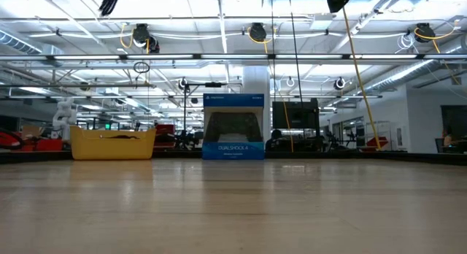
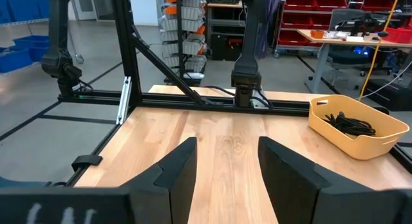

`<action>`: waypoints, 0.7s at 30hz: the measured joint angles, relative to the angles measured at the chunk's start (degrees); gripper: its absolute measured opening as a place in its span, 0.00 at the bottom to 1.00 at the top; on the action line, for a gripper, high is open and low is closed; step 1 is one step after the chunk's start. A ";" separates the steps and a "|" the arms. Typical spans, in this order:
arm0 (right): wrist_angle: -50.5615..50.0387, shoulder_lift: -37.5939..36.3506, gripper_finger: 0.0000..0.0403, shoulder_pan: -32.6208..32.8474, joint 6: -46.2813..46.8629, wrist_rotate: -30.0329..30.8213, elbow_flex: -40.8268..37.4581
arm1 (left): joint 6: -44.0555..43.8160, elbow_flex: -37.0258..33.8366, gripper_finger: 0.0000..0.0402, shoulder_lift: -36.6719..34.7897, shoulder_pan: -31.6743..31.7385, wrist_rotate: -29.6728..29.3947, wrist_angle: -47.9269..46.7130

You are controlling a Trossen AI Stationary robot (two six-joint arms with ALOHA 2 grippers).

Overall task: Pick and place USB-C Cables
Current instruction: Put the blue charger cable into the yellow bin

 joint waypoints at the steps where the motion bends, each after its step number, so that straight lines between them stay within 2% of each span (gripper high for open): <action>1: -0.01 0.00 0.39 0.00 0.00 0.00 0.00 | -0.47 0.00 0.05 0.84 0.38 0.75 -1.94; 12: -0.04 0.00 0.39 0.00 0.01 0.00 0.00 | -6.08 0.00 0.05 7.57 1.56 3.75 -21.70; 21: -0.08 0.00 0.39 0.00 0.02 -0.02 0.00 | -6.91 -0.52 0.05 7.53 1.56 5.11 -22.20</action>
